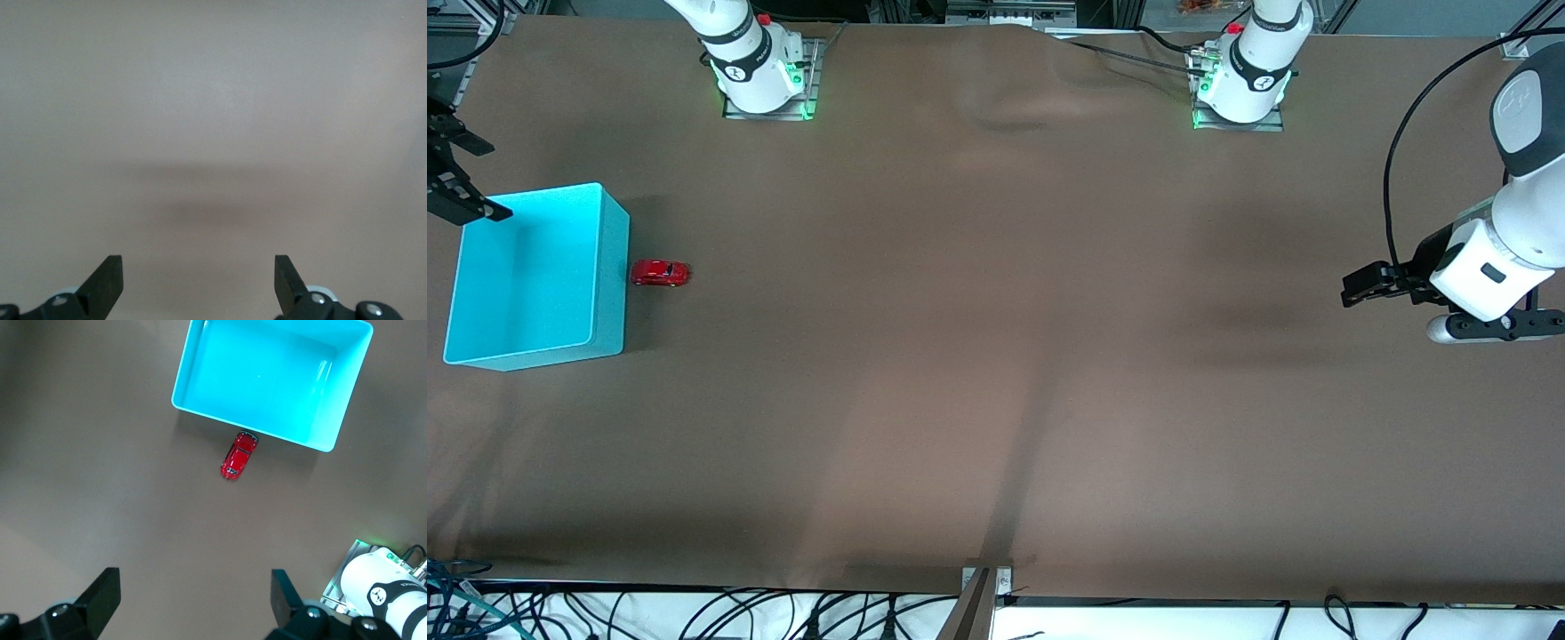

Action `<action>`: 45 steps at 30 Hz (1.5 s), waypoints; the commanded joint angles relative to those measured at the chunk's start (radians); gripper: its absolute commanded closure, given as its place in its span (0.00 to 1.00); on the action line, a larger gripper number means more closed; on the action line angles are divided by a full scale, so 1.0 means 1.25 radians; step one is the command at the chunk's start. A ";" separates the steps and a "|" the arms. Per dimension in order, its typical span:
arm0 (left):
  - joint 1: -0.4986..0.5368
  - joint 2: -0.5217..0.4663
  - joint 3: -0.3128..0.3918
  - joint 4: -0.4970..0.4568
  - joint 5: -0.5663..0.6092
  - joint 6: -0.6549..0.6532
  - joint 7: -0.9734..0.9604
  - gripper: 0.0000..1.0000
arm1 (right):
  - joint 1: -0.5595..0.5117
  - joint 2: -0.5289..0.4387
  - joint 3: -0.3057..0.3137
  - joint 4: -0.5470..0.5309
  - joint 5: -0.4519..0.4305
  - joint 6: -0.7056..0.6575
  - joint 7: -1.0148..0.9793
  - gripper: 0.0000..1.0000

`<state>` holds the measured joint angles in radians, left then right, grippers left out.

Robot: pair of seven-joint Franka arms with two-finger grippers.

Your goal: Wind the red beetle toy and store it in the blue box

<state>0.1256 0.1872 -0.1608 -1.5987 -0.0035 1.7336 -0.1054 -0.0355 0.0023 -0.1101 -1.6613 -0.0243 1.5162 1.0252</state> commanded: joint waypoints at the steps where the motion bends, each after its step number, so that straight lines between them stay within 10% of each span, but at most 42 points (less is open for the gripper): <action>1: 0.001 0.009 0.000 0.020 -0.017 -0.004 0.022 0.00 | -0.005 -0.021 -0.005 -0.087 -0.010 0.079 0.012 0.00; 25: 0.001 0.009 0.000 0.019 -0.017 -0.004 0.023 0.00 | -0.039 -0.075 -0.011 -0.469 -0.050 0.488 0.080 0.00; 45: 0.000 0.010 0.000 0.019 -0.017 -0.004 0.023 0.00 | -0.065 0.052 -0.013 -0.632 -0.064 0.790 0.153 0.00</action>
<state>0.1255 0.1881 -0.1608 -1.5987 -0.0035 1.7336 -0.1044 -0.1076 0.0272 -0.1316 -2.4031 -0.0837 2.4010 1.1745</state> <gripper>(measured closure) 0.000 0.000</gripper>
